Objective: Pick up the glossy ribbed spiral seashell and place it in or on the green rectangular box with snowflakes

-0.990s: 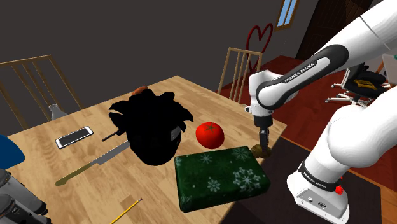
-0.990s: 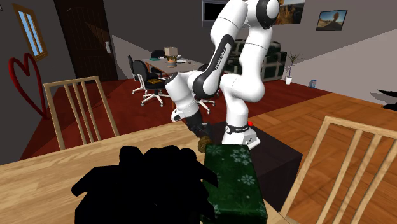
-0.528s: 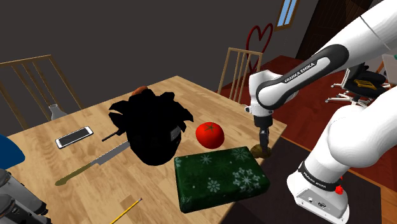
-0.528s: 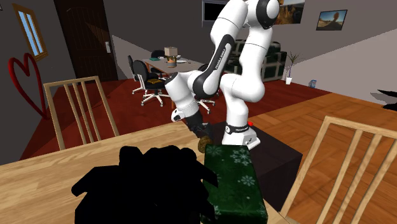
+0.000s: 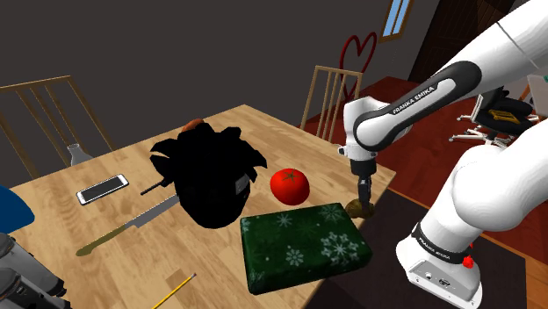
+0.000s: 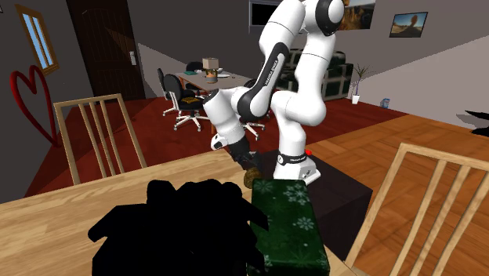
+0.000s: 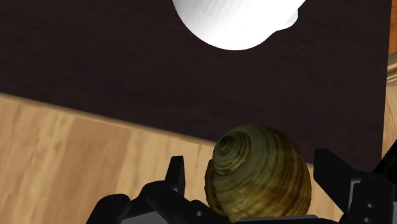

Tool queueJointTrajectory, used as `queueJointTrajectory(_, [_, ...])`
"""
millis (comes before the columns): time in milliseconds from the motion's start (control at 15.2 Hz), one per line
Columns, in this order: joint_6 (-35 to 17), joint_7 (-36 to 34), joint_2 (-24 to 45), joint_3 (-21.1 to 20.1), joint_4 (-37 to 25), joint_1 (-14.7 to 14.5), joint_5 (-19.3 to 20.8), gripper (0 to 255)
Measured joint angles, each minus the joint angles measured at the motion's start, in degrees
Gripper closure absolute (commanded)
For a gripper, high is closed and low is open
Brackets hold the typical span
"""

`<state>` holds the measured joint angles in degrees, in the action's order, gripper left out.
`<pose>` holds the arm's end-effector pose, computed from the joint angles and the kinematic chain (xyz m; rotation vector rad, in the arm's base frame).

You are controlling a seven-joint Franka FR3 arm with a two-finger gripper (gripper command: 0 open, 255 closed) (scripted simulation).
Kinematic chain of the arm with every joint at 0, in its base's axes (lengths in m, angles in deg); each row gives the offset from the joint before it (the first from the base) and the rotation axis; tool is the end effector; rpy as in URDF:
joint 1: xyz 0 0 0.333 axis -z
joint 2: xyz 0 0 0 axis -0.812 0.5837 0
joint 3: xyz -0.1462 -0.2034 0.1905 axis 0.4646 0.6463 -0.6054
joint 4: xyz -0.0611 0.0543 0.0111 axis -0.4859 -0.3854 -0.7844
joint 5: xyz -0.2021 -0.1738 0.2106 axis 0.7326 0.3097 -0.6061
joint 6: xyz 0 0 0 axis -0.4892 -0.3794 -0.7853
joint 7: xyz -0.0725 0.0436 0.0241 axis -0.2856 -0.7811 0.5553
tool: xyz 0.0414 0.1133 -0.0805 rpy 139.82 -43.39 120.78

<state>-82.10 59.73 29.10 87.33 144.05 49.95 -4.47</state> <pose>0.2233 0.0009 0.2619 -2.8460 -0.4735 0.6005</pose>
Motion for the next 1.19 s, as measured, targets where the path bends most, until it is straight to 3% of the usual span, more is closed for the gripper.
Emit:
queueJointTrajectory(66, [0.6,-0.1,-0.5,0.0,-0.1,0.1,0.1,255])
queueJointTrajectory(132, [1.4,-0.2,-1.1,-0.1,-0.3,0.1,0.1,0])
queueJointTrajectory(264, [1.4,-0.2,-1.1,-0.1,-0.3,0.1,0.1,0])
queueJointTrajectory(330, [1.8,-2.1,-1.1,-2.6,-1.0,-1.2,1.4,0])
queueJointTrajectory(594, [6.5,-16.4,3.2,-20.0,-7.0,-8.8,13.3,0])
queueJointTrajectory(660, [6.8,-18.2,4.2,-22.0,-7.5,-9.5,15.1,0])
queueJointTrajectory(1188, [1.4,-21.4,7.3,-23.5,-4.3,-8.9,19.2,0])
